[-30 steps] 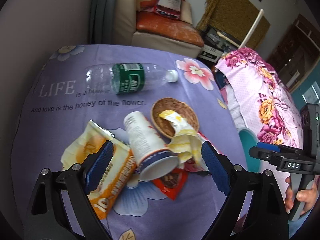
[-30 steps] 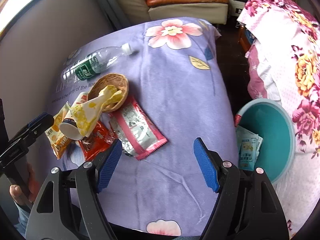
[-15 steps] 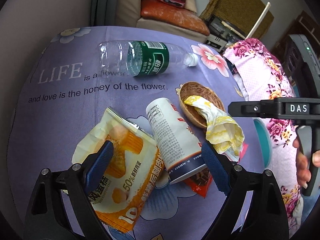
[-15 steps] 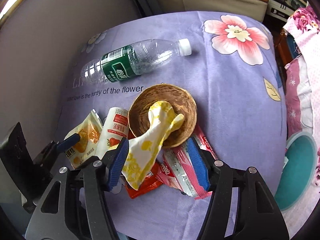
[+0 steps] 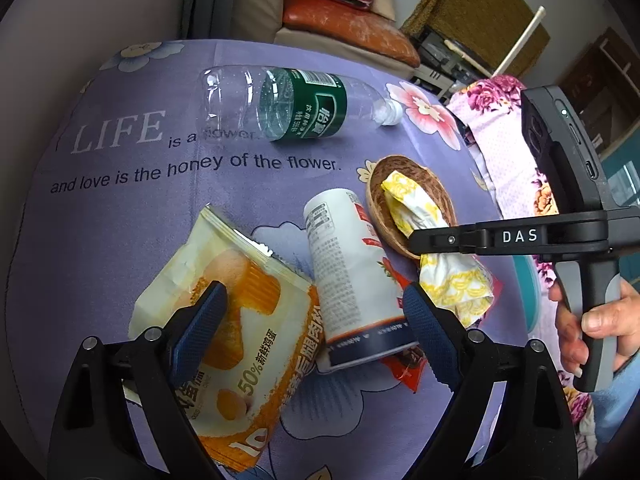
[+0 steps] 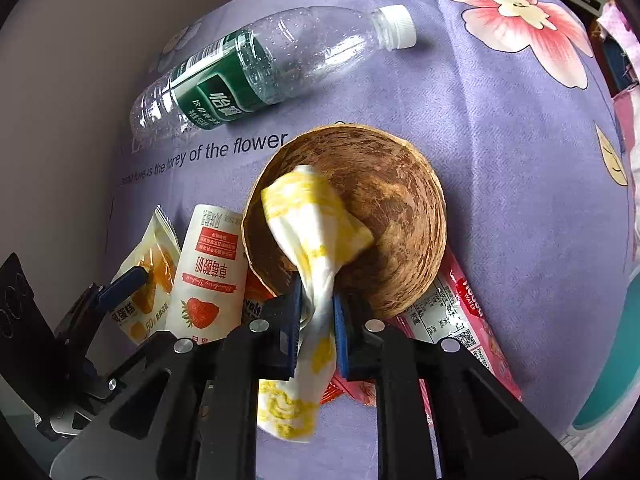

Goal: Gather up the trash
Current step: 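Grasp the white strawberry drink cup with the left tool while the right tool grasps the yellow napkin, then carry the cup and napkin to the teal bin and open both tools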

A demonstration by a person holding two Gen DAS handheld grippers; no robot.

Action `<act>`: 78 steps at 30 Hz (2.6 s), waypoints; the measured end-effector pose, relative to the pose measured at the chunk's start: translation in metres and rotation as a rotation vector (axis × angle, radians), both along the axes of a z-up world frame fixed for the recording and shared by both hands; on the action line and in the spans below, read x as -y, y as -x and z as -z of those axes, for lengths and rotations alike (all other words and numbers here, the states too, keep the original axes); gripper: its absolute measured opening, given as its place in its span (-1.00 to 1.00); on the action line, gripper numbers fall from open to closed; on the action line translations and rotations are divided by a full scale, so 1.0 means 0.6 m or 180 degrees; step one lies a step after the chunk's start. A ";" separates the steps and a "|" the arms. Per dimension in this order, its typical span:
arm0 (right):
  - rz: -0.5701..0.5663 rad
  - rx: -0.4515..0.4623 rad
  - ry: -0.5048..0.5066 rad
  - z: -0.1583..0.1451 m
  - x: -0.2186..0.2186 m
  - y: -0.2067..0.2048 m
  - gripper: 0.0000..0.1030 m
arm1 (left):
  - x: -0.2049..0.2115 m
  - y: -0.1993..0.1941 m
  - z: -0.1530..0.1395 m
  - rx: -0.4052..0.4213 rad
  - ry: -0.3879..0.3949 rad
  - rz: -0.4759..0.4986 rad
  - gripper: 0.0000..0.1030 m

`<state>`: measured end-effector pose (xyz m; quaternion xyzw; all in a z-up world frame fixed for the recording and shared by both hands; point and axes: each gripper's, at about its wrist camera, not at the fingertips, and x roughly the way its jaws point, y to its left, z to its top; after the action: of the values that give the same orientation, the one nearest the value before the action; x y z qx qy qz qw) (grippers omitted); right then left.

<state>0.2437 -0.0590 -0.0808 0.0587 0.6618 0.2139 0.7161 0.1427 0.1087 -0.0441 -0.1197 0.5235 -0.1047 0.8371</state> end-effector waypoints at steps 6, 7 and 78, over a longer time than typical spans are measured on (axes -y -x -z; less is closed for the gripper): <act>0.0034 0.0335 -0.0005 -0.043 0.027 0.024 -0.79 | 0.038 -0.003 -0.008 0.0033 -0.0158 0.0111 0.74; 0.0054 0.0360 -0.0014 -0.048 0.035 0.027 -0.79 | 0.045 -0.005 -0.009 0.0039 -0.0197 0.0128 0.74; 0.2246 0.1069 -0.0076 -0.051 0.705 0.271 -0.79 | 0.669 0.017 0.002 0.0070 -0.0586 0.1923 0.02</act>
<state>0.0813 -0.4822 -0.0504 0.2552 0.4721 -0.0311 0.8432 0.1325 -0.2927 -0.0452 0.1187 0.5335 -0.3020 0.7811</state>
